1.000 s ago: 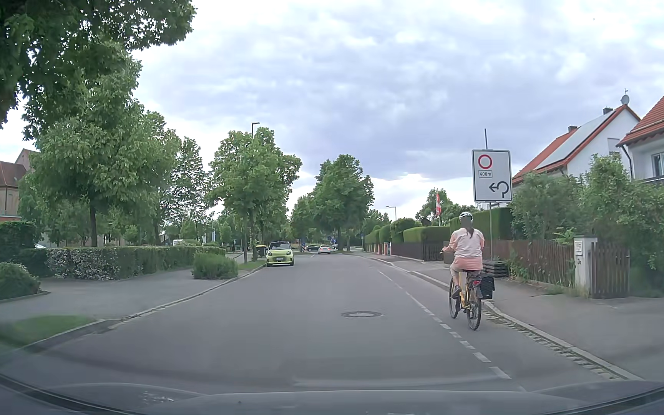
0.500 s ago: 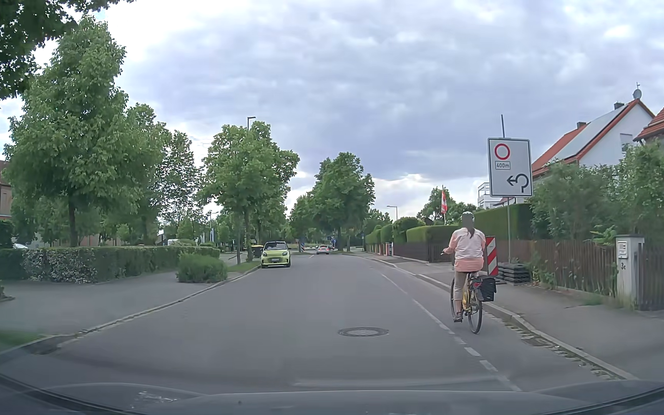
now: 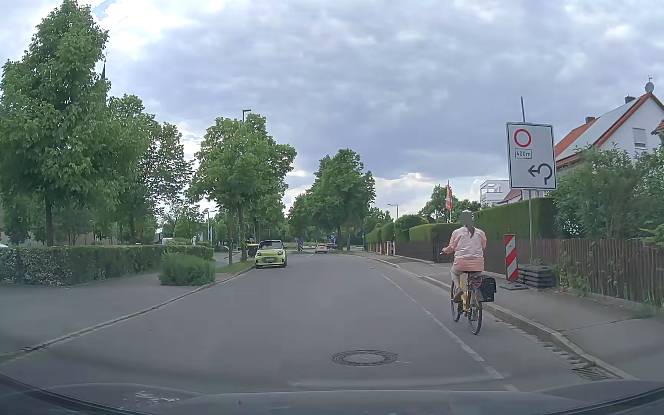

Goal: Follow the waypoints while adhering to traffic rules and regulations

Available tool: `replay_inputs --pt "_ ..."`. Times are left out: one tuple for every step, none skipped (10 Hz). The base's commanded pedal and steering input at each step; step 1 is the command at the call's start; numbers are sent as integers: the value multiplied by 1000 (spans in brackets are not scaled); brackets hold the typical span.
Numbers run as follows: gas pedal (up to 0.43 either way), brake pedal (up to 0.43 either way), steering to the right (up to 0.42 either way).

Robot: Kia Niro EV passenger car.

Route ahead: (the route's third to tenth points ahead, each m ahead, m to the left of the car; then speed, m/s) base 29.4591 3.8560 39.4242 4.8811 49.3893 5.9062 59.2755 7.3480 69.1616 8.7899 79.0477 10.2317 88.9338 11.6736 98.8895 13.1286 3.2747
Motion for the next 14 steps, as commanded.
replay_inputs --pt "0 146 -1" --pt "0 146 -3" --pt "0 146 -7" --pt "0 146 -9" --pt "0 146 -8" --pt "0 91 -8" --pt "0 24 -8" --pt "0 18 -9" --pt "0 24 -9" --pt "0 24 -9" --pt "0 18 -9" --pt "0 24 -9" --pt "0 24 -8" --pt "0 24 -9"
